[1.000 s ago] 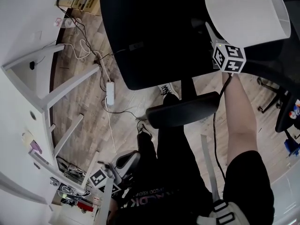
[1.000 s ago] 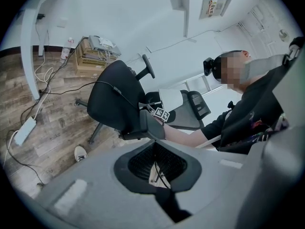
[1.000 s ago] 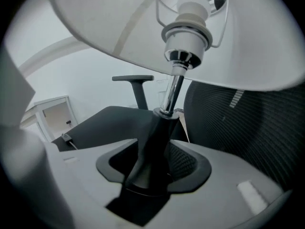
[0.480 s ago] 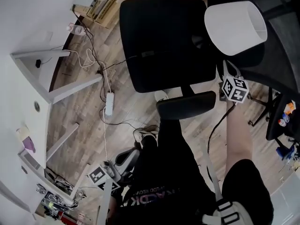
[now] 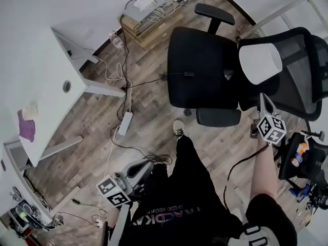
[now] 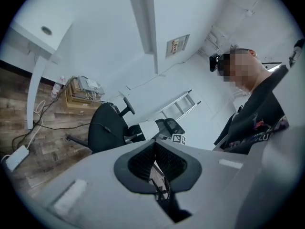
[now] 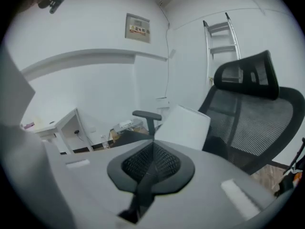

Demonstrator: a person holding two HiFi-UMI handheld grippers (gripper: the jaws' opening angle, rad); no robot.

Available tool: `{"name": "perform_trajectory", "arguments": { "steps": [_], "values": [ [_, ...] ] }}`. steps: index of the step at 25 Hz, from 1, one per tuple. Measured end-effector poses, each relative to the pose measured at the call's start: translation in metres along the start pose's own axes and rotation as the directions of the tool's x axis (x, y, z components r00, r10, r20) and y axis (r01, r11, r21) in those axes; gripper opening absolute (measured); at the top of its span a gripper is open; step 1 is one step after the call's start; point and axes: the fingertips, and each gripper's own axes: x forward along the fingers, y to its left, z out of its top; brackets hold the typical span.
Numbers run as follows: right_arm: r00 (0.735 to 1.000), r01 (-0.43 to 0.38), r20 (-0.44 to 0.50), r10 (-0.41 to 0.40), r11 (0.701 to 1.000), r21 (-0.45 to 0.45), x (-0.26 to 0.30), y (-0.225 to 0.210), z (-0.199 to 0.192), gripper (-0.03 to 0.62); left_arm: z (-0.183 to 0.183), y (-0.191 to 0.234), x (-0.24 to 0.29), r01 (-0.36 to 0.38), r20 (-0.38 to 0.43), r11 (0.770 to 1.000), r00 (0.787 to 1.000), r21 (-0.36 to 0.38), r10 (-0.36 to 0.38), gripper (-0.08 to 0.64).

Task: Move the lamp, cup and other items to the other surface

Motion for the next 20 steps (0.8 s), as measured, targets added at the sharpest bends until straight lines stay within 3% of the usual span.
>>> {"name": "perform_trajectory", "arguments": {
  "steps": [5,7,8,10,13,17,20],
  "values": [
    [0.973,-0.23,0.027,0.23,0.973,0.001,-0.044,0.114,0.038,0.005,0.003,-0.012,-0.044,-0.045,0.048,0.998,0.998,0.049,0.042,0.003],
    [0.935,-0.354,0.013,0.355,0.935,-0.013,-0.065,0.184,0.039,0.005,0.005,-0.015,-0.07,-0.048,0.091,0.997,0.995,0.058,0.043,0.003],
    [0.901,-0.434,0.005,0.434,0.901,-0.013,-0.069,0.228,0.04,0.005,0.011,-0.015,-0.085,-0.064,0.126,0.996,0.99,0.064,0.055,0.003],
    [0.795,-0.606,-0.023,0.606,0.795,0.017,-0.08,0.326,0.034,0.005,0.027,-0.013,-0.119,-0.112,0.21,0.991,0.973,0.074,0.094,0.003],
    [0.598,-0.794,-0.094,0.796,0.604,0.064,-0.13,0.456,0.005,0.005,0.037,-0.015,-0.176,-0.171,0.313,0.982,0.939,0.077,0.14,0.003],
    [0.325,-0.942,-0.214,0.921,0.336,0.016,-0.217,0.575,-0.039,0.005,0.035,-0.016,-0.248,-0.264,0.42,0.962,0.882,0.064,0.214,0.003],
    [0.134,-0.99,-0.293,0.947,0.14,0.0,-0.277,0.63,-0.063,0.005,0.023,-0.017,-0.294,-0.344,0.485,0.938,0.828,0.043,0.282,0.003]
  ]
}}
